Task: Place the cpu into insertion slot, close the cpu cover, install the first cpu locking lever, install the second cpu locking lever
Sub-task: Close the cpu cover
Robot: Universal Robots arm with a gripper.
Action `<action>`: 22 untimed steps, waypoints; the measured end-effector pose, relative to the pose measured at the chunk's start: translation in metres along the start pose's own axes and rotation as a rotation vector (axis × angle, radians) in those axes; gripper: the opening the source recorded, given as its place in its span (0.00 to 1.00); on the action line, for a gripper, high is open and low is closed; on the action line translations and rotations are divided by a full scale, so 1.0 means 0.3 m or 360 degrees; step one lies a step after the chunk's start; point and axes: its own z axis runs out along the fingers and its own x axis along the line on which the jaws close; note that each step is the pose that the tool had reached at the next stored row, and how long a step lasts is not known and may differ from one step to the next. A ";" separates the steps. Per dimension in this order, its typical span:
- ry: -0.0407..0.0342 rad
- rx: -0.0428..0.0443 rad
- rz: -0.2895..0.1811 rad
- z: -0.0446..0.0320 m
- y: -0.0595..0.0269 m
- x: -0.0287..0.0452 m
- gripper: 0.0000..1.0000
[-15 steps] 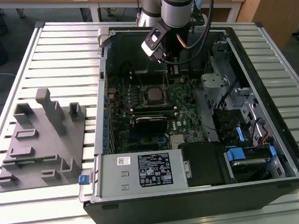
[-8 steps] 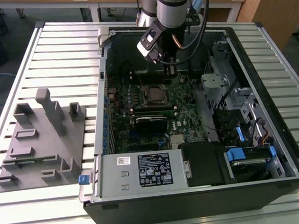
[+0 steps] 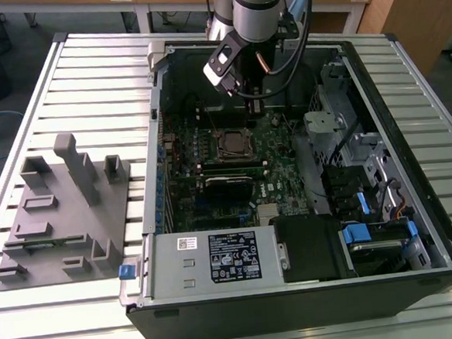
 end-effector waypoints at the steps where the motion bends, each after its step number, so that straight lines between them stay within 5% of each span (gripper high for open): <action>1: 0.0000 0.0000 0.0000 0.000 0.000 0.000 0.10; 8: 0.0000 0.0006 0.0000 0.000 -0.001 0.000 0.10; 14: -0.0002 0.0062 0.0001 0.002 -0.001 0.000 0.10; 22: -0.0002 0.0062 0.0001 0.004 -0.010 0.000 0.10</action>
